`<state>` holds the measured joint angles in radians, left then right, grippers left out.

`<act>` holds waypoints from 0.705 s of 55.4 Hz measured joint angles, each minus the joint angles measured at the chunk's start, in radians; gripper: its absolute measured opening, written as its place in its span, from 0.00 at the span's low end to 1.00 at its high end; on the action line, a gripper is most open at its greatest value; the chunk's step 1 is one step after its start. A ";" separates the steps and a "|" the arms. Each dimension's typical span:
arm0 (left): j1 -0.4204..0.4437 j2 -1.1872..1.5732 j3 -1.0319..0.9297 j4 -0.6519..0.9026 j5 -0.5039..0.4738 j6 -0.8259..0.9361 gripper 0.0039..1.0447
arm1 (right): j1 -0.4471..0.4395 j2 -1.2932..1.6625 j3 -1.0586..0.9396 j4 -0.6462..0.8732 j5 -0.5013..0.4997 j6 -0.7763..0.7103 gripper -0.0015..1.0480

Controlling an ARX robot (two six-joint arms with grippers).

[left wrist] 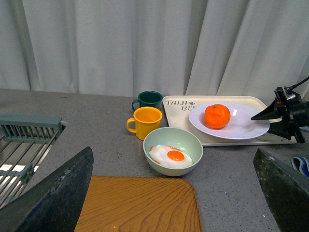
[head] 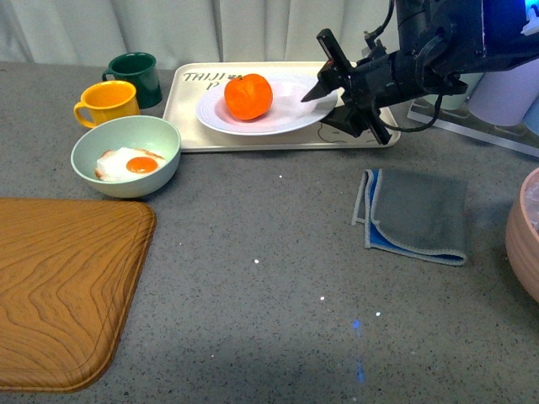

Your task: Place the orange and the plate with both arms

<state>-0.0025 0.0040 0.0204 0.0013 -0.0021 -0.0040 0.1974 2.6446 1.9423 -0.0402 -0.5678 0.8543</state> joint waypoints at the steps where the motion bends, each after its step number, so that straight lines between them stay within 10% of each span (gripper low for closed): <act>1: 0.000 0.000 0.000 0.000 0.000 0.000 0.94 | 0.000 0.000 0.000 -0.003 0.006 -0.006 0.39; 23: 0.000 0.000 0.000 0.000 0.000 0.000 0.94 | -0.034 -0.240 -0.331 0.101 0.192 -0.335 0.93; 28: 0.000 0.000 0.000 0.000 0.000 0.000 0.94 | -0.042 -0.349 -0.464 0.203 0.292 -0.441 0.89; 33: 0.000 0.000 0.000 0.000 0.001 0.000 0.94 | -0.043 -0.452 -0.710 0.669 0.599 -0.639 0.75; 39: 0.000 0.000 0.000 -0.001 0.000 0.000 0.94 | -0.061 -0.570 -1.009 1.127 0.697 -0.789 0.55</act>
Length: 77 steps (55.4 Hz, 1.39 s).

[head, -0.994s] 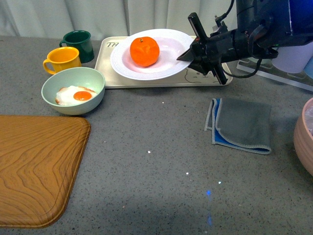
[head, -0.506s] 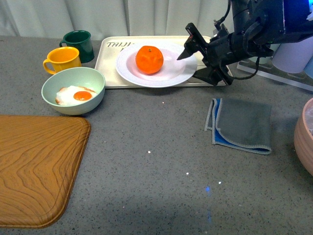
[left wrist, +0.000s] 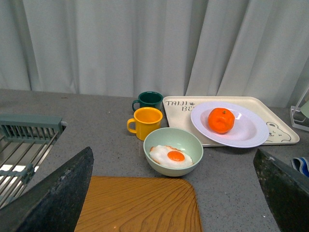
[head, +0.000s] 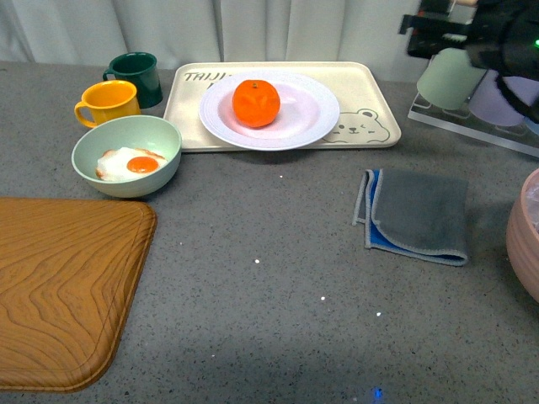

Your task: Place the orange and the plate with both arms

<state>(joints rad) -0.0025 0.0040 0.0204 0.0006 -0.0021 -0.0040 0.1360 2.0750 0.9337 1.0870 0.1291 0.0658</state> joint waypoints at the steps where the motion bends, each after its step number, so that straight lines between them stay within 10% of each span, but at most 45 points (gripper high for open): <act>1: 0.000 0.000 0.000 0.000 0.000 0.000 0.94 | -0.006 -0.031 -0.057 0.058 -0.002 -0.013 0.49; 17: 0.000 0.000 0.000 0.000 0.000 0.000 0.94 | -0.051 -0.316 -0.447 0.172 -0.044 -0.064 0.01; 77: 0.000 0.000 0.000 0.000 0.000 0.000 0.94 | -0.135 -1.212 -0.902 -0.272 -0.127 -0.063 0.01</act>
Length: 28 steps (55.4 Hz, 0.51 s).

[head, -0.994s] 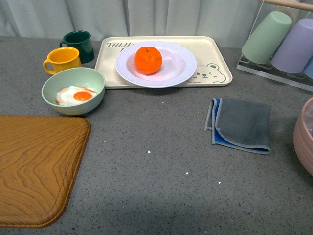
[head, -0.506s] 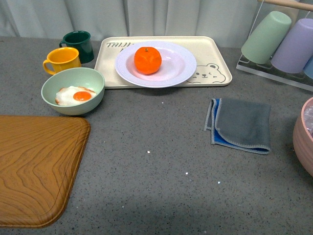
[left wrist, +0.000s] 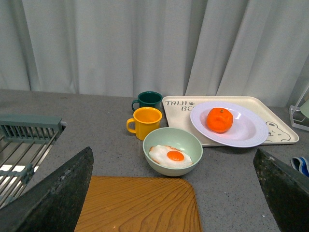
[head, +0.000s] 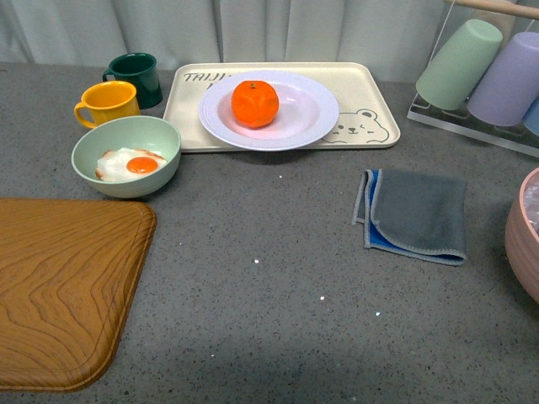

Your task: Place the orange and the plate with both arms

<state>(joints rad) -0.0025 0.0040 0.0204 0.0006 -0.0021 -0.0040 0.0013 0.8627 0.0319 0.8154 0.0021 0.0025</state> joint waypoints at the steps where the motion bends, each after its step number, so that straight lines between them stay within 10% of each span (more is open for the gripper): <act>1: 0.000 0.000 0.000 0.000 0.000 0.000 0.94 | 0.000 -0.016 -0.003 -0.013 0.000 0.000 0.01; 28: 0.000 0.000 0.000 0.000 0.000 0.000 0.94 | 0.000 -0.404 -0.027 -0.359 0.000 0.000 0.01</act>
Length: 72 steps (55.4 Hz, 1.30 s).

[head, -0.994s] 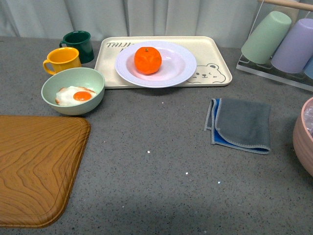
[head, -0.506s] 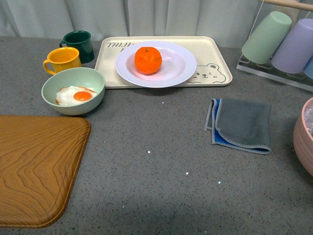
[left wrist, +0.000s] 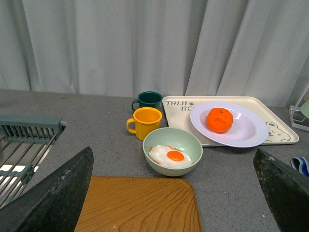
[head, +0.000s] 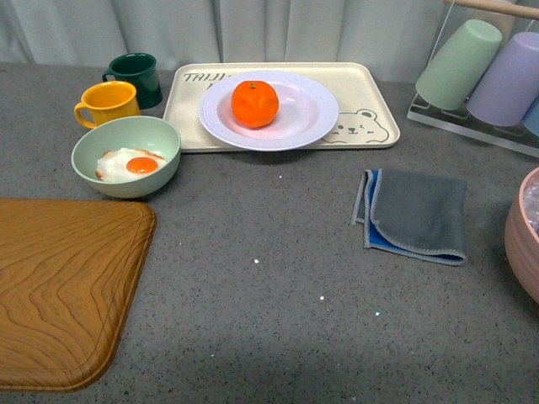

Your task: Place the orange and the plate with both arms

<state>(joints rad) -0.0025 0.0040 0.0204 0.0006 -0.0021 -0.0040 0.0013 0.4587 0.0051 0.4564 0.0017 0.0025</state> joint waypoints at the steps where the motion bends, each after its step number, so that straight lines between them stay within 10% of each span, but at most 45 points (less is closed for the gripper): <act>1: 0.000 0.000 0.000 0.000 0.000 0.000 0.94 | 0.000 -0.010 0.000 -0.010 0.000 0.000 0.01; 61: 0.000 -0.001 0.000 0.000 0.000 0.000 0.94 | 0.000 -0.454 0.001 -0.454 -0.003 -0.001 0.01; 72: 0.000 -0.001 0.000 0.000 0.000 0.000 0.94 | 0.000 -0.454 0.001 -0.455 -0.003 -0.002 0.32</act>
<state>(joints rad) -0.0025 0.0032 0.0204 0.0006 -0.0025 -0.0040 0.0013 0.0044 0.0059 0.0017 -0.0013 0.0010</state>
